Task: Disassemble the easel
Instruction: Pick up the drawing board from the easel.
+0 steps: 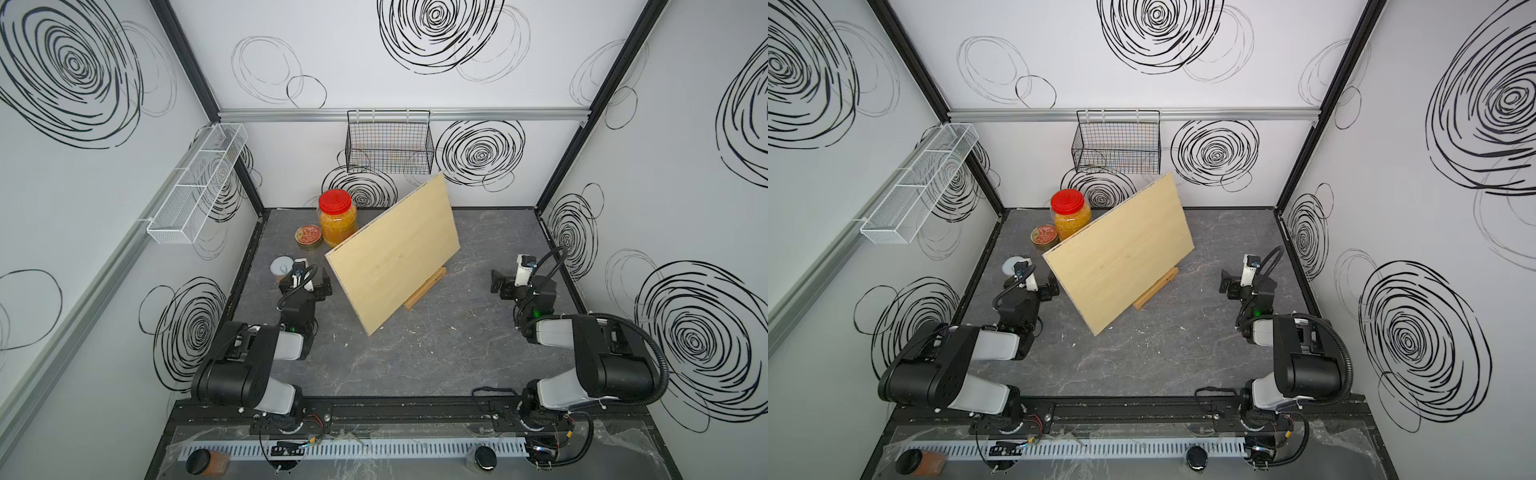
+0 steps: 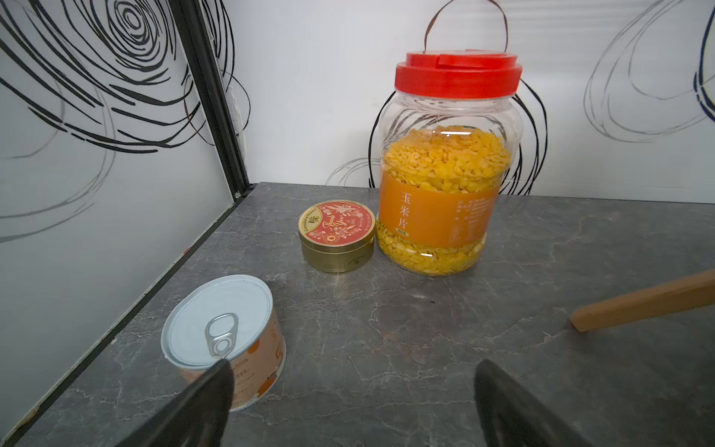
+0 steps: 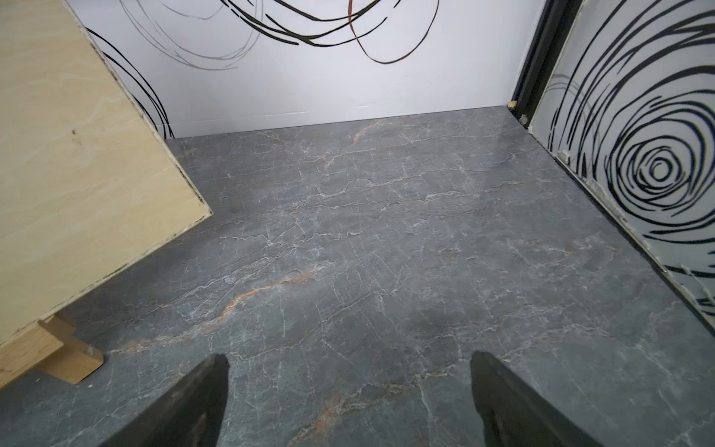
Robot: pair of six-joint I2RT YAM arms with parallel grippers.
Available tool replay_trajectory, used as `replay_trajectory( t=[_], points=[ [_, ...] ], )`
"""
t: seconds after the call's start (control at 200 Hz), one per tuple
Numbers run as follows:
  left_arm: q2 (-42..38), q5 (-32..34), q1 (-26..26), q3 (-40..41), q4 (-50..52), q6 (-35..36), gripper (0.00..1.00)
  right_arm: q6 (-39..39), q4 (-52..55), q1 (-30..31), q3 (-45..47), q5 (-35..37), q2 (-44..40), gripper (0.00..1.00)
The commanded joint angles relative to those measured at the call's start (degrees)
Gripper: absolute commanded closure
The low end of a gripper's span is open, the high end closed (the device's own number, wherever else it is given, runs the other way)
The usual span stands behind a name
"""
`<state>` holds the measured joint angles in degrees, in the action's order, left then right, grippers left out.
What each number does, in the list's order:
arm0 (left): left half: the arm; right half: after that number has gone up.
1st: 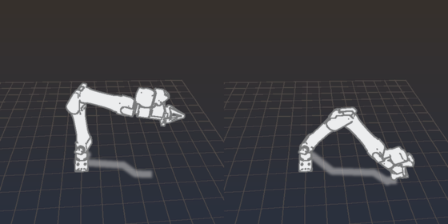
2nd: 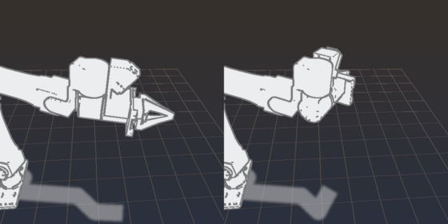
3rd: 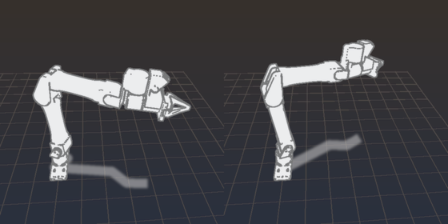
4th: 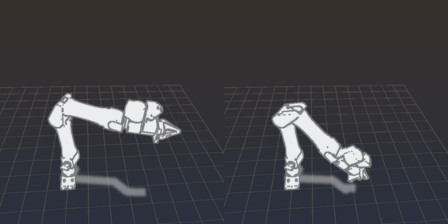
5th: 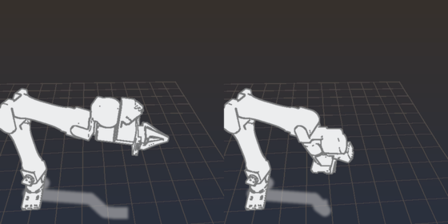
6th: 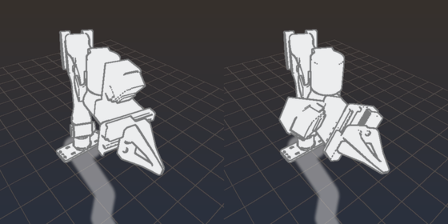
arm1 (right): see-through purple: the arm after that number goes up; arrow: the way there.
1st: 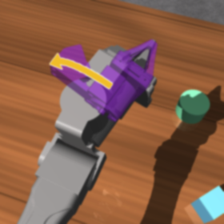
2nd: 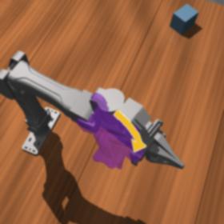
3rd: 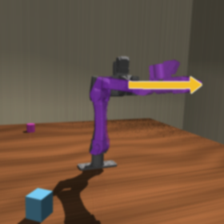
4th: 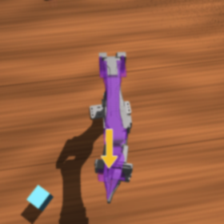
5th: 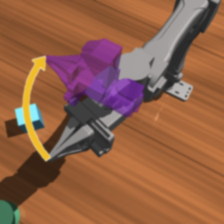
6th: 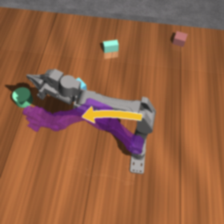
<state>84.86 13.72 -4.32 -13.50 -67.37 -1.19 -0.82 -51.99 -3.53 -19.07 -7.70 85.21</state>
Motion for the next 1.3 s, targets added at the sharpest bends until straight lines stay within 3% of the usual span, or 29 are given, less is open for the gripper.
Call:
replay_trajectory(
  t=[0.0,0.996,1.086,1.201,1.291],
  points=[
    [-0.86,-0.83,0.71,0.31,-2.24,0.31,0.01,-0.23,0.22,0.12,0.51,0.23,-1.32,0.0],
    [-1.09,-0.1,0.1,-0.05,-1.59,0.73,0.01,-0.24,0.26,0.12,0.43,0.15,-1.19,0.0],
    [-3.43,0.87,0.05,-3.17,5.91,0.33,0.01,-0.24,0.29,0.1,0.46,0.15,-1.28,0.0],
    [-7.36,5.92,-0.01,-15.9,32.25,-0.47,0.01,-0.24,-0.03,0.1,0.7,0.27,-1.49,0.0],
    [-7.64,8.76,0.76,-25.08,47.0,-0.73,0.01,-0.63,3.25,0.23,-0.41,1.48,-3.24,0.0]
  ],
)
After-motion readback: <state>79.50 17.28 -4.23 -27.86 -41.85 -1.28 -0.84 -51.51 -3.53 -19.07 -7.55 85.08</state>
